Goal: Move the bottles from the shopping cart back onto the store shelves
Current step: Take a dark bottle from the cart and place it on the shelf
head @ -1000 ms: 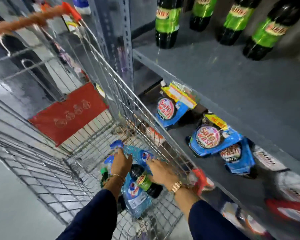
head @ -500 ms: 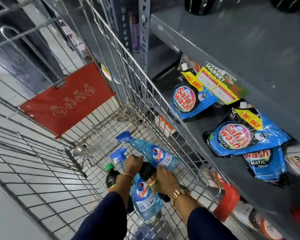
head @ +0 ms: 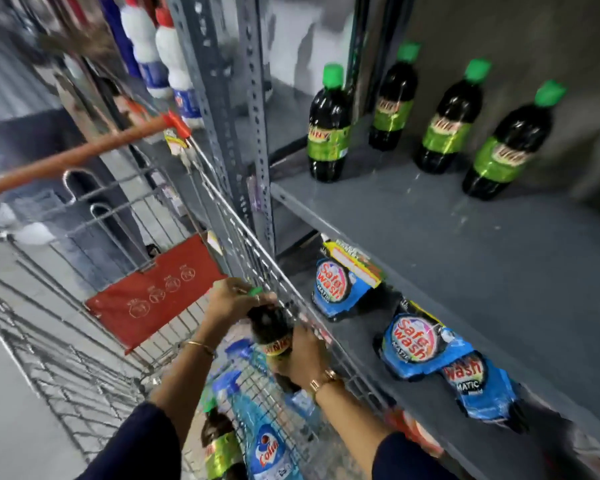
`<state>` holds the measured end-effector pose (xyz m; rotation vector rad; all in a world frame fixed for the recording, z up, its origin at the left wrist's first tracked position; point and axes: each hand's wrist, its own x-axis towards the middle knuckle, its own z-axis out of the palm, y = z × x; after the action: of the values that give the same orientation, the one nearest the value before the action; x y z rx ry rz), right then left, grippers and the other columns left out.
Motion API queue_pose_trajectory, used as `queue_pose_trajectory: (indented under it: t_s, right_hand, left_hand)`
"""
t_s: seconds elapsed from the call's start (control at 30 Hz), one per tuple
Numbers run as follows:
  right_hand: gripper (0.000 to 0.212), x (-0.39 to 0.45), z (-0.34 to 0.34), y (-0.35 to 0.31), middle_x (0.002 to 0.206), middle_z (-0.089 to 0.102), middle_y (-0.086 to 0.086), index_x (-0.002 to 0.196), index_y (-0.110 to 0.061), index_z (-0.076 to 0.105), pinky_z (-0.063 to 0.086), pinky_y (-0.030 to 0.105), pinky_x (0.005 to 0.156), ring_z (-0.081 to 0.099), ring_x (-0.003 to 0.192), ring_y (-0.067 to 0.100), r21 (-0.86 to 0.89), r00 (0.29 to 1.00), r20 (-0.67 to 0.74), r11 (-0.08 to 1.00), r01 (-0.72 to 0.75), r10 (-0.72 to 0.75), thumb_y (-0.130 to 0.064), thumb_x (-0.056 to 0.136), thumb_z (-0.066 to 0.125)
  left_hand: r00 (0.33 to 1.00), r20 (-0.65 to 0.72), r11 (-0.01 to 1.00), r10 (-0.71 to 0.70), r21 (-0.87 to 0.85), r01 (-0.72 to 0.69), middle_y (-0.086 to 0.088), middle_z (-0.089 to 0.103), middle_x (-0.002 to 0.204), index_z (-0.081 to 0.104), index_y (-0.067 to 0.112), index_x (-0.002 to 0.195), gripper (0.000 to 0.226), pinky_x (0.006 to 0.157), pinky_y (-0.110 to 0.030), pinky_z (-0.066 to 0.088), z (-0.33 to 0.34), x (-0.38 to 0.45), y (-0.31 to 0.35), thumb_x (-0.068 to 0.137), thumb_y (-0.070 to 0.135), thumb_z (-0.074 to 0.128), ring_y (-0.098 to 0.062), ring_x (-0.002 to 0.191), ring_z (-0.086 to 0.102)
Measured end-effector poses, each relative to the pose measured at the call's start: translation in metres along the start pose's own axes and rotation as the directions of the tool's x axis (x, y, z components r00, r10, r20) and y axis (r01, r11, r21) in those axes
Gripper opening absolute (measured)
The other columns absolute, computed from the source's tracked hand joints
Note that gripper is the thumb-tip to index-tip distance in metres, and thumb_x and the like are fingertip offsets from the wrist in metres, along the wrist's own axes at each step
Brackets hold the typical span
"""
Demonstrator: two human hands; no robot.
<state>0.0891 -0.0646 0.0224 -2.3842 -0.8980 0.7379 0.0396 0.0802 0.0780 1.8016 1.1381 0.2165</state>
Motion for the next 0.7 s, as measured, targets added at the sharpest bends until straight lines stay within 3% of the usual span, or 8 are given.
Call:
queue_pose_trajectory:
  t_s: [0.1,0.17,0.23,0.3,0.4,0.5,0.57,0.7]
  right_hand:
    - [0.054,-0.008,-0.045,-0.027,0.113,0.06,0.017,0.111,-0.005,0.049,0.047,0.037,0.076,0.06,0.101,0.034,0.127,0.983,-0.183,0.99,0.058,-0.034,-0.028,0.07,0.073]
    - [0.051,-0.016,-0.083,-0.039,0.103,0.065,0.012,0.105,-0.008,0.055,0.043,0.029,0.066,0.062,0.092,0.031,0.255,0.954,-0.297,0.961,0.108,-0.029,-0.027,0.064,0.078]
    - [0.052,-0.02,-0.117,-0.048,0.094,0.066,0.004,0.102,-0.011,0.057,0.036,0.019,0.053,0.064,0.085,0.029,0.325,0.919,-0.394,0.933,0.153,-0.013,-0.027,0.059,0.082]
    - [0.057,-0.019,-0.148,-0.05,0.098,0.064,0.007,0.106,-0.011,0.056,0.046,0.025,0.063,0.064,0.089,0.032,0.275,0.863,-0.502,0.937,0.217,-0.052,-0.03,0.059,0.083]
    - [0.068,-0.006,-0.182,-0.047,0.113,0.058,0.013,0.119,-0.01,0.051,0.051,0.039,0.075,0.062,0.096,0.036,0.16,0.808,-0.581,0.959,0.235,-0.101,-0.033,0.062,0.081]
    - [0.069,0.01,-0.207,-0.039,0.116,0.056,0.013,0.124,-0.011,0.049,0.051,0.04,0.077,0.06,0.099,0.037,0.113,0.79,-0.606,0.972,0.207,-0.097,-0.033,0.065,0.078]
    - [0.068,0.022,-0.216,-0.03,0.118,0.053,0.013,0.124,-0.01,0.048,0.05,0.041,0.079,0.06,0.101,0.038,0.12,0.803,-0.591,0.975,0.184,-0.079,-0.031,0.067,0.077]
    - [0.073,0.045,-0.223,-0.014,0.122,0.05,0.016,0.125,-0.003,0.044,0.048,0.044,0.084,0.055,0.109,0.036,0.134,0.803,-0.59,0.971,0.197,-0.081,-0.03,0.068,0.079]
  left_hand:
    - [0.993,-0.031,0.99,0.115,-0.083,-0.117,0.006,0.051,0.045,0.059,0.016,0.044,0.033,0.048,-0.02,0.043,-0.022,-0.008,0.058,0.056,0.029,0.087,-0.004,0.045,0.045]
    - [0.974,-0.063,0.969,0.218,-0.109,-0.223,0.009,0.046,0.036,0.057,0.017,0.046,0.034,0.04,-0.011,0.032,-0.029,-0.022,0.104,0.056,0.029,0.087,-0.001,0.036,0.04]
    - [0.945,-0.079,0.94,0.318,-0.105,-0.325,0.016,0.052,0.032,0.06,0.019,0.054,0.026,0.037,-0.004,0.032,-0.032,-0.033,0.147,0.062,0.022,0.085,0.004,0.033,0.046]
    - [0.92,-0.098,0.915,0.379,-0.111,-0.389,0.025,0.054,0.034,0.061,0.02,0.057,0.024,0.04,0.0,0.037,-0.029,-0.039,0.185,0.062,0.017,0.085,0.012,0.035,0.048]
    - [0.886,-0.144,0.878,0.441,-0.139,-0.459,0.016,0.063,0.043,0.06,0.021,0.058,0.029,0.054,-0.008,0.049,-0.017,-0.036,0.227,0.056,0.012,0.088,0.01,0.047,0.056]
    - [0.879,-0.116,0.879,0.462,-0.072,-0.471,-0.001,0.069,0.071,0.067,0.014,0.076,0.032,0.068,-0.024,0.053,0.0,-0.029,0.252,0.053,0.019,0.09,-0.009,0.065,0.061]
    - [0.882,-0.099,0.883,0.461,-0.043,-0.467,-0.003,0.069,0.074,0.068,0.009,0.088,0.043,0.074,-0.027,0.056,0.013,-0.023,0.261,0.052,0.019,0.09,-0.011,0.069,0.062]
    - [0.846,-0.082,0.85,0.526,0.036,-0.525,0.0,0.068,0.079,0.066,0.015,0.085,0.036,0.082,-0.031,0.053,0.036,-0.013,0.277,0.057,0.022,0.088,-0.012,0.078,0.063]
